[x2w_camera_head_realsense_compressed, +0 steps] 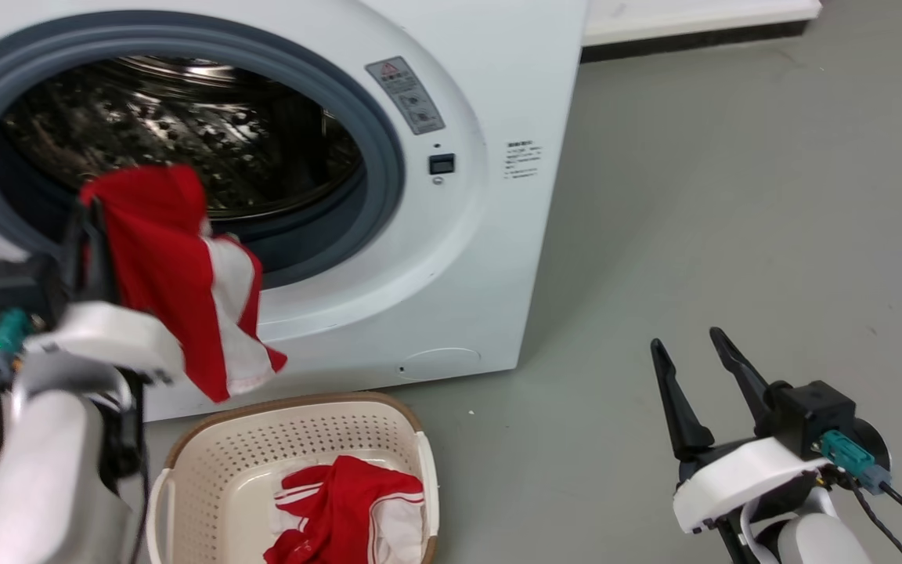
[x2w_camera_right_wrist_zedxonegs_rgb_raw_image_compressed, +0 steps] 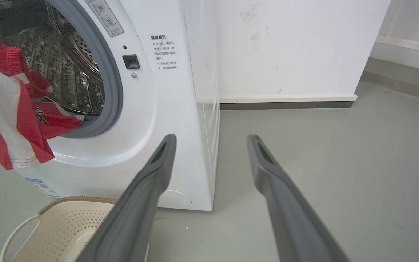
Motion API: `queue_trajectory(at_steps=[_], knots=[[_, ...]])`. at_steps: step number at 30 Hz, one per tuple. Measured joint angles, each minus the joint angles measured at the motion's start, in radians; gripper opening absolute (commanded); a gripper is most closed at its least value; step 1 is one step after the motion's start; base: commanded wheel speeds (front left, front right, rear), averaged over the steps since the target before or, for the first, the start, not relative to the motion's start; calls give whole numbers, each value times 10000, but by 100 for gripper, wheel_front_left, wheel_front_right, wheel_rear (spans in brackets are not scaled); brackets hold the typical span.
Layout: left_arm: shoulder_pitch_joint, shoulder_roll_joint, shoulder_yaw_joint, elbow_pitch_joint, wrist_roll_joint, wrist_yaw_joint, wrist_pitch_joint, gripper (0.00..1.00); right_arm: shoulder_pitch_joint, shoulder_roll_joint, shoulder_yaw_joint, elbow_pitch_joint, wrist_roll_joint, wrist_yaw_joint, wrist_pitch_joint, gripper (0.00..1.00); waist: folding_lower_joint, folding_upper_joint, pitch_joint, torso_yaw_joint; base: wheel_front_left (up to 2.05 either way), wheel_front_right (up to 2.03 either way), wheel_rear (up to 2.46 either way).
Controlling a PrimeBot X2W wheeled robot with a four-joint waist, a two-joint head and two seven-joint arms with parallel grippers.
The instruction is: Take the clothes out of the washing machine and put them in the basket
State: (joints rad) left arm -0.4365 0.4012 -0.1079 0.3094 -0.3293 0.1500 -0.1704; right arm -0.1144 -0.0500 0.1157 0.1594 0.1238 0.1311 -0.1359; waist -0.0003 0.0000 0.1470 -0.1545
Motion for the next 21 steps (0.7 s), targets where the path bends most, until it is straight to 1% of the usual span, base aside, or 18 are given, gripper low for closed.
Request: queue_trajectory(at_steps=[5,9,12,14,16,21], knots=[[1498,-387,-176,-926,-198,221,178,0,196,-4,-92,-209,-117,0,217,100,0,0,-232,401,0,0,0],[2587,-752,-353,-1076,-376,393,282,0,314,-4,-79,-382,-163,0,324,100,0,0,-292,582,0,0,0],[3172,-1051,-548,-802,-497,418,303,0,338,-4,-21,-516,-201,0,399,100,1,0,-176,629,0,0,0],[3378,-1400,-685,-529,-721,351,247,0,336,-4,-4,-604,-249,0,474,100,1,0,-51,661,0,0,0],[3446,-1664,-796,-194,-815,318,84,0,321,-4,6,-681,-290,0,500,100,2,0,115,680,0,0,0],[3329,-2040,-909,1012,-926,157,-347,0,86,-4,82,-894,-355,0,570,100,2,0,684,670,0,0,0]])
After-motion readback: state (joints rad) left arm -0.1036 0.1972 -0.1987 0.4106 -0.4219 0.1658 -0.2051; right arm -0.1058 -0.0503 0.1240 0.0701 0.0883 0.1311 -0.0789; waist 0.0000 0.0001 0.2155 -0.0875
